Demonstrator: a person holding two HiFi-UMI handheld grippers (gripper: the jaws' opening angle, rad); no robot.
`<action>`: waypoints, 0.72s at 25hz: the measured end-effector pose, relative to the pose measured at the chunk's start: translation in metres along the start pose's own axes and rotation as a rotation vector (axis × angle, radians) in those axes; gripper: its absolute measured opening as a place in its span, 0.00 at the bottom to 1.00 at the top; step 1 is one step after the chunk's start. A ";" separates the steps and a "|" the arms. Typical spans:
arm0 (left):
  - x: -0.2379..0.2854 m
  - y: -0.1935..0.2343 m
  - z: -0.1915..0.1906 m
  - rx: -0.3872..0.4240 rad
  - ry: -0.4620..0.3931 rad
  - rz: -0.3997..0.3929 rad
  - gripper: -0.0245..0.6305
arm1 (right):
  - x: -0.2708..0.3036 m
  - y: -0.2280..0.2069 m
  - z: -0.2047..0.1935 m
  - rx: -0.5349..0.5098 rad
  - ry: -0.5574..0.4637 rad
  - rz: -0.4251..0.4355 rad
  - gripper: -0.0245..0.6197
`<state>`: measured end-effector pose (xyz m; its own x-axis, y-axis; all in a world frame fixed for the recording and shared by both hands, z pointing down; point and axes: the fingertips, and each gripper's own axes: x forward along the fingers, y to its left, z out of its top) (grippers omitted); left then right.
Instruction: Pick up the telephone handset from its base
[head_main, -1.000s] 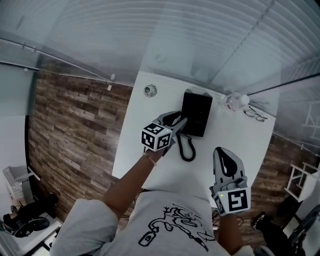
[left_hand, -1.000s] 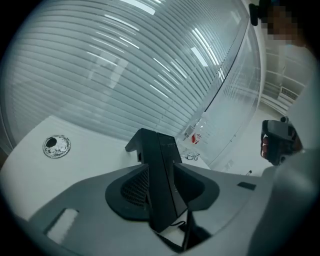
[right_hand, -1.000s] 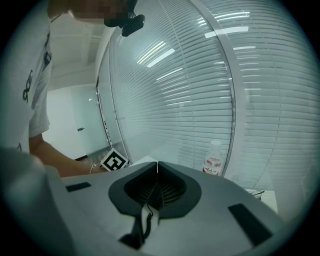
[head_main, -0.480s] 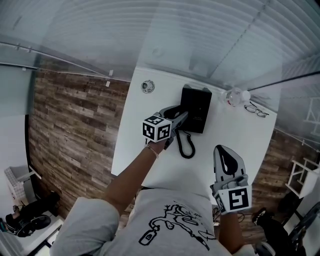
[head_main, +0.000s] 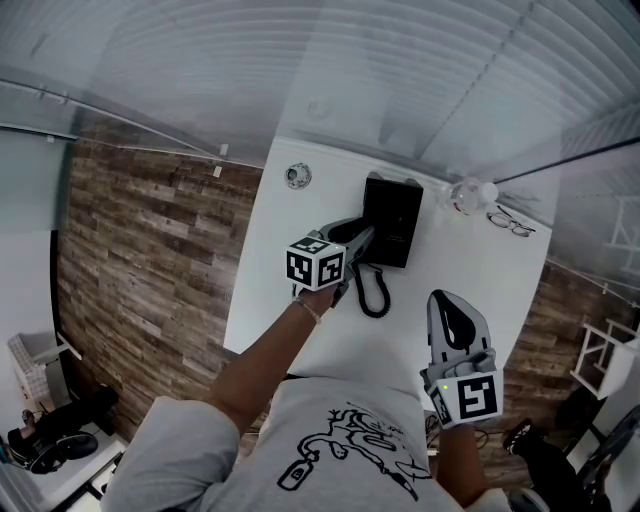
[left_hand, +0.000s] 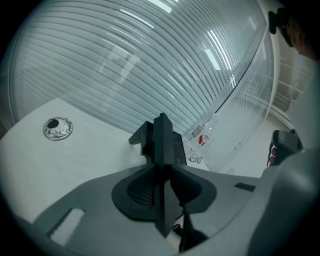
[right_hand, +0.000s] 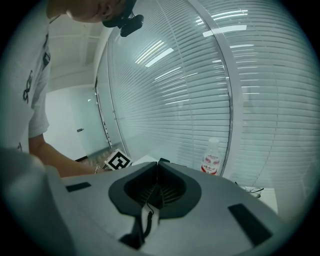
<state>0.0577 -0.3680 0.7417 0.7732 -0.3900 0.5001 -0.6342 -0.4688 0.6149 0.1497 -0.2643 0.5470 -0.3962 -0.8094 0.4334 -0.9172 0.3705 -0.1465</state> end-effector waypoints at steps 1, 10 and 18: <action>-0.003 -0.001 0.002 -0.003 -0.009 0.000 0.16 | -0.001 0.000 0.001 -0.001 -0.003 0.000 0.05; -0.036 -0.020 0.017 0.024 -0.076 -0.016 0.14 | -0.017 0.006 0.014 -0.017 -0.048 -0.010 0.05; -0.088 -0.072 0.038 0.080 -0.166 -0.058 0.14 | -0.046 0.014 0.036 -0.051 -0.104 -0.030 0.05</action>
<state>0.0351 -0.3299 0.6300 0.8009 -0.4828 0.3542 -0.5924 -0.5532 0.5857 0.1535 -0.2383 0.4936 -0.3730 -0.8627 0.3415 -0.9266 0.3657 -0.0882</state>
